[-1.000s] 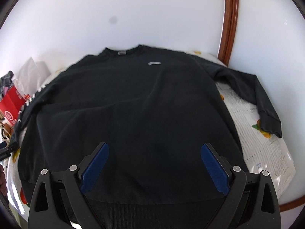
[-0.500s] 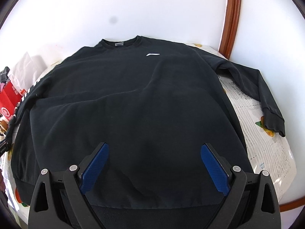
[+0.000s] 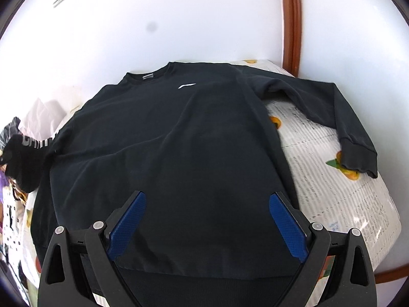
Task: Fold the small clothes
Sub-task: 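Fold the lettered sleeve across the sweatshirt body with the left gripper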
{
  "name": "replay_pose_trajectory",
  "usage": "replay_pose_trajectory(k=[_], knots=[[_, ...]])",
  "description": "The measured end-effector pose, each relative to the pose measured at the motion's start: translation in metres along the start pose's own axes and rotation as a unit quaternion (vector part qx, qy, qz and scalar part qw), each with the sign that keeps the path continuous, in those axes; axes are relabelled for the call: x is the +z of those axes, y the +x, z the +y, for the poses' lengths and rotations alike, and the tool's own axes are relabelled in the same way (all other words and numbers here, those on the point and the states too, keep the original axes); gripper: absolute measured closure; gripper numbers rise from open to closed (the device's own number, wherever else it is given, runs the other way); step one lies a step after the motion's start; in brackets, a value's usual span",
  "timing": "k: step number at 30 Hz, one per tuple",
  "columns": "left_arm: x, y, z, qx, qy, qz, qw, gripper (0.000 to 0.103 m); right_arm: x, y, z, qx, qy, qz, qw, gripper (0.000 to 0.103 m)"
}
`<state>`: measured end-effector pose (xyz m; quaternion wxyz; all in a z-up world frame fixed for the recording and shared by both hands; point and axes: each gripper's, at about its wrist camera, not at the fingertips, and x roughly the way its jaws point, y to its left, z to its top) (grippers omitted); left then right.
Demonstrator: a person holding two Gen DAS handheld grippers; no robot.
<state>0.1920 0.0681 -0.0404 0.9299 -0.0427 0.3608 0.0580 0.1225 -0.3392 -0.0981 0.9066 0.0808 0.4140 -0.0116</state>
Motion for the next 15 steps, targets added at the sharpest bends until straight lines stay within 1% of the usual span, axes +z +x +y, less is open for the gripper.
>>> replay_pose_trajectory(k=[3,7,11,15], knots=[[0.009,0.008,-0.034,-0.031,0.012,-0.011,0.9994,0.090,0.003,-0.005,-0.016,-0.001,0.008,-0.005,1.000,0.007],[0.021,0.027,-0.082,-0.069,0.031,-0.004,0.9971,0.090,0.002,-0.007,-0.035,0.005,0.019,-0.012,1.000,0.007],[0.026,0.049,-0.134,-0.093,0.061,0.005,0.9937,0.090,-0.002,0.000,-0.053,0.004,0.033,-0.003,0.999,0.007],[0.025,0.063,-0.172,-0.124,0.080,0.011,0.9890,0.090,-0.009,0.007,-0.063,-0.005,0.037,0.010,0.999,0.007]])
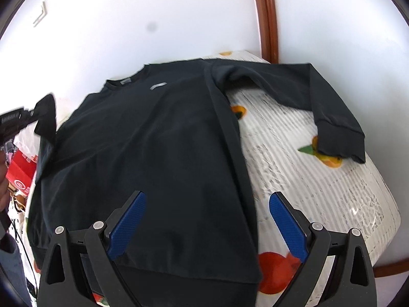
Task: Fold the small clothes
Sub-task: 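Fold the lettered sleeve across the sweatshirt body with the left gripper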
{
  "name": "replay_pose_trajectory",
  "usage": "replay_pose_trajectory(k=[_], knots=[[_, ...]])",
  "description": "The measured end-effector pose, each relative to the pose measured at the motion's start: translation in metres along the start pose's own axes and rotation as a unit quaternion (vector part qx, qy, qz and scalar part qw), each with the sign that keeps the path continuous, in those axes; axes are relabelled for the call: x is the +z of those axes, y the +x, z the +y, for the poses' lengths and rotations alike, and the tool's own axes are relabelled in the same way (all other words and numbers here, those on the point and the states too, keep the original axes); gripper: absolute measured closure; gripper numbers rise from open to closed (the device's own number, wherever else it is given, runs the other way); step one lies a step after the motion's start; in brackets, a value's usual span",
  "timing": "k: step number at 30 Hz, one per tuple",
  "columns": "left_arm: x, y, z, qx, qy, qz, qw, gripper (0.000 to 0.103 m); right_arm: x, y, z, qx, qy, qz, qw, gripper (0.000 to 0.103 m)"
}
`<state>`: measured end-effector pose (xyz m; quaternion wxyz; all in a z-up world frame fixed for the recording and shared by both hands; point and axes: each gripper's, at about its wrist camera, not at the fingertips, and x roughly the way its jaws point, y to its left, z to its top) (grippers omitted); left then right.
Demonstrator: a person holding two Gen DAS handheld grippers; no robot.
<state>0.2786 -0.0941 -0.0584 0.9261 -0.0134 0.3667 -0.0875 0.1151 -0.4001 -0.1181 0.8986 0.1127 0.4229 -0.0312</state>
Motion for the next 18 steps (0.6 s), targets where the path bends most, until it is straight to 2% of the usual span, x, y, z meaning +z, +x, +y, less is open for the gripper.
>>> replay_pose_trajectory(k=[6,9,13,16,18], knots=[[0.002,0.014,-0.019,-0.043,-0.001,0.012,0.9990,0.089,-0.005,0.006,-0.012,-0.028,-0.012,0.013,0.999,0.007],[-0.003,0.006,-0.017,-0.057,0.006,0.010,0.9983,0.082,-0.003,0.003,-0.012,-0.028,-0.011,0.010,0.999,0.007],[-0.011,-0.010,-0.002,-0.028,0.024,-0.004,0.9993,0.075,0.002,-0.003,0.004,-0.027,-0.030,-0.001,0.999,0.007],[-0.022,-0.022,0.029,-0.001,0.008,-0.003,1.0000,0.065,0.009,-0.002,0.024,-0.010,-0.044,-0.006,0.999,0.007],[-0.033,-0.028,0.059,0.017,-0.016,0.003,0.9997,0.058,0.014,0.000,0.040,0.003,-0.055,-0.009,0.998,0.016]])
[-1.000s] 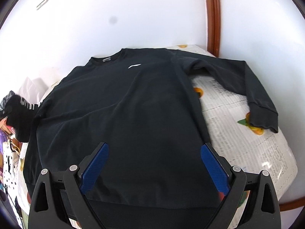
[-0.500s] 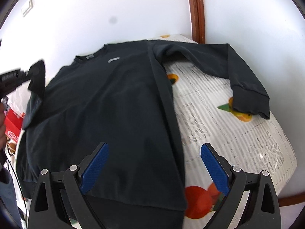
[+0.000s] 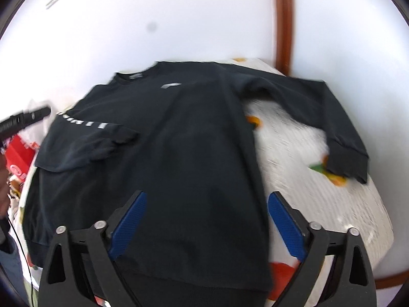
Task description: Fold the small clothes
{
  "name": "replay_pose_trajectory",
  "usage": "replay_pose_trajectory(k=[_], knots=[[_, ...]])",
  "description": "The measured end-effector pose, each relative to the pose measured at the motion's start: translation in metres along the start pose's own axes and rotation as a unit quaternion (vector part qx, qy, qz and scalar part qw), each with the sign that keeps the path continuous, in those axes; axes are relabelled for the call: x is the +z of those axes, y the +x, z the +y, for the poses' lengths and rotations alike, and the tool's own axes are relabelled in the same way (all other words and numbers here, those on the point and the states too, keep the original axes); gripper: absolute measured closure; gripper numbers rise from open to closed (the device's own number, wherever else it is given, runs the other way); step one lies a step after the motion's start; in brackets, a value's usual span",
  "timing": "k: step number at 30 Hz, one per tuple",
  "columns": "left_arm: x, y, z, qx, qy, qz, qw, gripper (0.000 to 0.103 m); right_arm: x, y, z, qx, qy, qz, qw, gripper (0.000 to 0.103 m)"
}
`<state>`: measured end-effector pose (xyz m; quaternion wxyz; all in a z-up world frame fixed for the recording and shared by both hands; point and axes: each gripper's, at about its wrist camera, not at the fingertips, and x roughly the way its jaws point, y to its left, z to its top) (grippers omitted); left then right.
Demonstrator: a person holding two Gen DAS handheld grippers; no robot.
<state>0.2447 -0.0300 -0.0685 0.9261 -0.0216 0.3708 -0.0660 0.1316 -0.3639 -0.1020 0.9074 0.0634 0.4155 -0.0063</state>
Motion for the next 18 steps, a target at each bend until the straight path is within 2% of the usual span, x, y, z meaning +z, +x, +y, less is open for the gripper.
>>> replay_pose_trajectory(k=[1,3,5,11,14,18], knots=[[-0.005,-0.003,0.015,0.010,-0.008,0.002,0.9999,0.056,0.004,0.002,0.010,0.007,-0.008,-0.002,1.000,0.021],[-0.019,-0.010,0.051,0.042,-0.028,0.005,0.9987,0.051,0.014,0.007,0.034,0.028,-0.032,-0.002,0.999,0.039],[-0.030,-0.011,0.077,0.062,-0.045,0.015,0.9969,0.048,0.026,0.018,0.061,0.048,-0.055,0.006,0.997,0.046],[-0.071,-0.005,0.156,0.092,-0.101,0.065,0.9885,0.043,0.052,0.066,0.104,0.101,-0.056,0.040,0.992,0.046],[-0.083,0.004,0.175,0.087,-0.108,0.082,0.9870,0.043,0.059,0.094,0.108,0.111,-0.033,0.065,0.991,0.046],[-0.086,0.019,0.180,0.070,-0.100,0.097,0.9878,0.040,0.062,0.127,0.115,0.121,-0.003,0.096,0.988,0.046]])
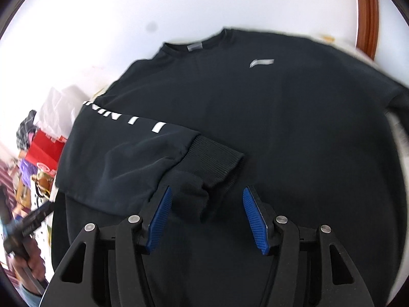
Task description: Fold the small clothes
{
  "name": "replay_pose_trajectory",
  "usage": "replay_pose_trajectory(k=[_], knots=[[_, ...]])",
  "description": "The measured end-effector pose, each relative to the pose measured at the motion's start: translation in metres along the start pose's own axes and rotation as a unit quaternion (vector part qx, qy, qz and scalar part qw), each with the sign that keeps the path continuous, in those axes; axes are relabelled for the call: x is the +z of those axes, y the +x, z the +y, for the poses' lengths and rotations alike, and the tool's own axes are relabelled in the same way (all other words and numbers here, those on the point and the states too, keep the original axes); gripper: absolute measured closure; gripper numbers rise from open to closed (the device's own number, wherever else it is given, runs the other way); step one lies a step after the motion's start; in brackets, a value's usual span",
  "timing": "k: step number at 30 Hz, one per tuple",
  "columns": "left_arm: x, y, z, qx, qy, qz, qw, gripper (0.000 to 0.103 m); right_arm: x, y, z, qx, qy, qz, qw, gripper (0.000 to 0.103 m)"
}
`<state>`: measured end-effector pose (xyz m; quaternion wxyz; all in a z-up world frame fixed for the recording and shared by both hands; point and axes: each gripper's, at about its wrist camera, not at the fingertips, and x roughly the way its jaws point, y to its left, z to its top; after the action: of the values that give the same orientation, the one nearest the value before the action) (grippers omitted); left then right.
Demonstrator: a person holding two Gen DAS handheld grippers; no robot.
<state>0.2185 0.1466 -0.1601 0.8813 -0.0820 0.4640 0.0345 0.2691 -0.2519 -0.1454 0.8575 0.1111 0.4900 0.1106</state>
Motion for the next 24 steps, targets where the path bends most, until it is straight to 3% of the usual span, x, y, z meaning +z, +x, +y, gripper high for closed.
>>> replay_pose_trajectory(k=[5,7,8,9,10,12,13,14,16,18,24], knots=[[0.012,0.023,-0.012,0.036,0.035,-0.001,0.9987,0.040,0.012,0.025,0.011,-0.026,-0.004,-0.006,1.000,0.057],[0.020,0.030,-0.018,0.045,0.044,-0.014,0.9979,0.040,0.017,0.027,0.018,-0.047,-0.023,-0.015,0.999,0.074],[0.023,0.032,-0.020,0.046,0.048,-0.016,0.9976,0.040,0.021,0.026,0.022,-0.056,-0.035,-0.019,0.998,0.089],[0.027,0.035,-0.024,0.049,0.053,-0.019,0.9972,0.042,0.025,0.024,0.024,-0.051,-0.041,-0.022,0.998,0.093],[0.030,0.036,-0.027,0.051,0.058,-0.024,0.9967,0.046,0.029,0.019,0.026,-0.043,-0.044,-0.027,0.998,0.094],[0.036,0.038,-0.031,0.055,0.062,-0.030,0.9961,0.071,0.039,0.001,0.030,-0.028,-0.049,-0.053,0.997,0.095],[0.037,0.039,-0.030,0.051,0.056,-0.028,0.9967,0.079,0.043,-0.007,0.030,-0.023,-0.050,-0.065,0.996,0.095],[0.037,0.040,-0.028,0.047,0.047,-0.025,0.9975,0.096,0.051,-0.018,0.031,-0.017,-0.053,-0.082,0.995,0.096],[0.038,0.041,-0.020,0.053,0.030,-0.026,0.9978,0.097,0.062,-0.034,0.028,-0.018,-0.056,-0.110,0.992,0.096],[0.038,0.039,-0.010,0.037,0.011,-0.024,0.9990,0.097,0.075,-0.049,0.023,-0.052,-0.063,-0.139,0.987,0.096],[0.034,0.036,-0.001,0.034,-0.004,-0.027,0.9990,0.097,0.106,-0.058,-0.019,-0.113,-0.040,-0.170,0.978,0.096]])
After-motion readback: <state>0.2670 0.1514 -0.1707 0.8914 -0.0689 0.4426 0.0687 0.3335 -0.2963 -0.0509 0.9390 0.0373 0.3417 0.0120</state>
